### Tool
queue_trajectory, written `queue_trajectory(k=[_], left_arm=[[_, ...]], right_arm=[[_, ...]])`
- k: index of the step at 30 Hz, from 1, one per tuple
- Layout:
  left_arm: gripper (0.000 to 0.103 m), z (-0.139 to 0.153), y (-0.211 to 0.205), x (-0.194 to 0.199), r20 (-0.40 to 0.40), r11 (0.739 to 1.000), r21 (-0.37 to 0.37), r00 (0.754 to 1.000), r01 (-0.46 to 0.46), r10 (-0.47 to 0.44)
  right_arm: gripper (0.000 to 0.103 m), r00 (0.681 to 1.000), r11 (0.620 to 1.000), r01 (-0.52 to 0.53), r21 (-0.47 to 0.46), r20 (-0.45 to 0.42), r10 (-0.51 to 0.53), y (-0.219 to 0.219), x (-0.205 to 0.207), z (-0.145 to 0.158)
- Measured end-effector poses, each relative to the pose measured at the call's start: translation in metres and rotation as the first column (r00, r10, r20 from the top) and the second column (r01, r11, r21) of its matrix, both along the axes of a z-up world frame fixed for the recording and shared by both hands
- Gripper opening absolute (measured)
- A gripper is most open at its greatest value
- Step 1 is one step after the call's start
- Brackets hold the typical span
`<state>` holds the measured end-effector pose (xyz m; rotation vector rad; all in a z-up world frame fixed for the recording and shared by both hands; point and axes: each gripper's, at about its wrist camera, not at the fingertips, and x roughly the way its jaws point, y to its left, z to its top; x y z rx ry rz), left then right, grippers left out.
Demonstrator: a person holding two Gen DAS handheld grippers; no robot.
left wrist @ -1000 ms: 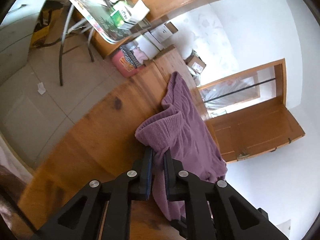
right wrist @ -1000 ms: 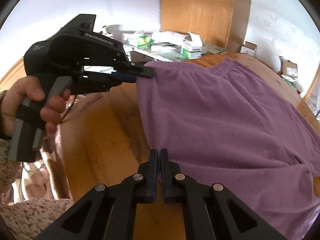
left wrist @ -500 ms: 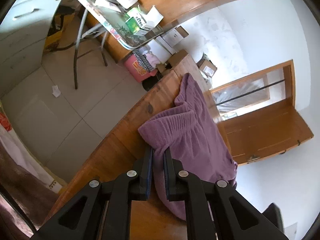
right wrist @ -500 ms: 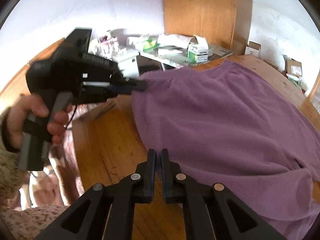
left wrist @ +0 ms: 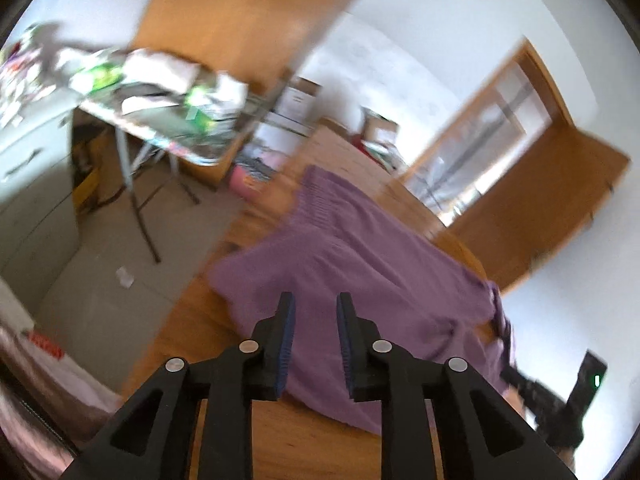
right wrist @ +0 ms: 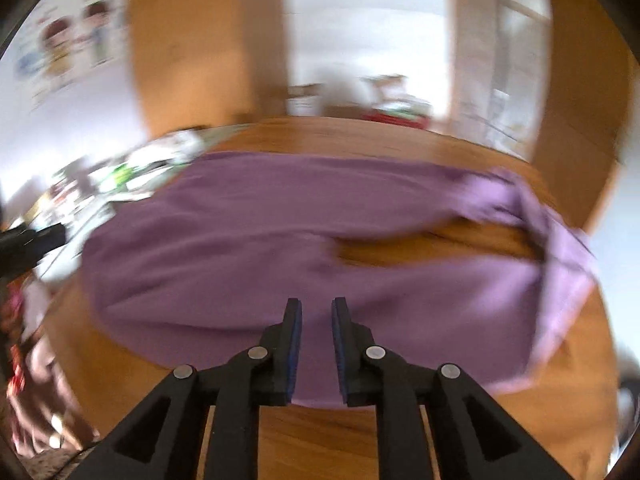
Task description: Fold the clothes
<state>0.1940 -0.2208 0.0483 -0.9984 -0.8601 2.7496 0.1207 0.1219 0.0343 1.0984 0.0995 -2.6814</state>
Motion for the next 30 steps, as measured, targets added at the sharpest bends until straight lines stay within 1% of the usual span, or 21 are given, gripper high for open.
queue_trajectory(k=[1, 2, 3, 4, 5, 6, 8, 9, 11, 12, 15, 16, 17, 19, 23, 26, 28, 30], left_arm=[[0.023, 0.003, 0.013, -0.002, -0.006, 0.999, -0.029, 0.999, 0.035, -0.035], [0.023, 0.005, 0.026, -0.005, -0.016, 0.996, -0.054, 0.997, 0.075, -0.076], [0.023, 0.008, 0.042, -0.009, -0.026, 0.988, -0.085, 0.991, 0.128, -0.13], [0.023, 0.01, 0.058, -0.013, -0.033, 0.977, -0.112, 0.982, 0.179, -0.183], [0.024, 0.013, 0.077, -0.018, -0.038, 0.961, -0.143, 0.969, 0.238, -0.246], [0.027, 0.013, 0.091, -0.022, -0.037, 0.946, -0.166, 0.957, 0.277, -0.287], [0.028, 0.015, 0.125, -0.03, -0.033, 0.901, -0.208, 0.919, 0.379, -0.394], [0.031, 0.014, 0.144, -0.035, -0.024, 0.875, -0.219, 0.894, 0.431, -0.447], [0.031, 0.011, 0.177, -0.042, -0.007, 0.837, -0.241, 0.861, 0.492, -0.508], [0.031, 0.008, 0.194, -0.046, 0.009, 0.813, -0.257, 0.842, 0.523, -0.539], [0.031, 0.0, 0.241, -0.053, 0.059, 0.737, -0.291, 0.781, 0.61, -0.622], [0.031, -0.004, 0.255, -0.053, 0.078, 0.706, -0.301, 0.754, 0.641, -0.652], [0.031, -0.007, 0.27, -0.053, 0.093, 0.677, -0.323, 0.734, 0.661, -0.672], [0.031, -0.013, 0.286, -0.057, 0.122, 0.647, -0.34, 0.714, 0.682, -0.689], [0.031, -0.024, 0.317, -0.064, 0.179, 0.584, -0.372, 0.673, 0.722, -0.718], [0.031, -0.028, 0.332, -0.069, 0.197, 0.557, -0.38, 0.653, 0.739, -0.732], [0.031, -0.032, 0.34, -0.072, 0.208, 0.538, -0.38, 0.636, 0.753, -0.743], [0.031, -0.038, 0.348, -0.074, 0.236, 0.512, -0.386, 0.619, 0.767, -0.75]], right_arm=[[0.017, 0.999, 0.999, 0.053, 0.005, 0.001, -0.053, 0.02, 0.002, 0.0], [0.02, 0.994, 0.994, 0.105, 0.013, 0.002, -0.105, 0.04, 0.003, -0.001], [0.022, 0.988, 0.987, 0.153, 0.042, 0.001, -0.153, 0.06, 0.007, -0.001], [0.027, 0.98, 0.978, 0.199, 0.07, -0.001, -0.199, 0.079, 0.011, -0.001], [0.029, 0.974, 0.97, 0.225, 0.087, 0.003, -0.226, 0.094, 0.015, 0.0], [0.029, 0.969, 0.965, 0.244, 0.095, 0.005, -0.246, 0.107, 0.017, 0.001], [0.029, 0.954, 0.949, 0.299, 0.105, 0.002, -0.301, 0.137, 0.022, 0.005], [0.03, 0.95, 0.946, 0.31, 0.095, 0.008, -0.312, 0.148, 0.021, 0.005], [0.035, 0.943, 0.941, 0.331, 0.076, 0.019, -0.333, 0.169, 0.018, 0.006], [0.035, 0.939, 0.938, 0.34, 0.065, 0.025, -0.342, 0.179, 0.017, 0.006], [0.035, 0.942, 0.942, 0.334, -0.002, 0.042, -0.334, 0.19, 0.002, 0.002], [0.035, 0.943, 0.944, 0.33, -0.014, 0.044, -0.33, 0.19, -0.005, 0.001], [0.035, 0.945, 0.945, 0.325, -0.024, 0.046, -0.324, 0.189, -0.013, 0.0], [0.035, 0.951, 0.952, 0.305, -0.027, 0.051, -0.303, 0.184, -0.029, -0.003], [0.035, 0.953, 0.954, 0.296, -0.048, 0.081, -0.292, 0.187, -0.061, -0.012], [0.035, 0.957, 0.957, 0.281, -0.07, 0.093, -0.274, 0.188, -0.08, -0.014], [0.035, 0.953, 0.954, 0.29, -0.078, 0.121, -0.279, 0.191, -0.094, -0.018], [0.035, 0.945, 0.949, 0.306, -0.071, 0.14, -0.295, 0.194, -0.106, -0.023]])
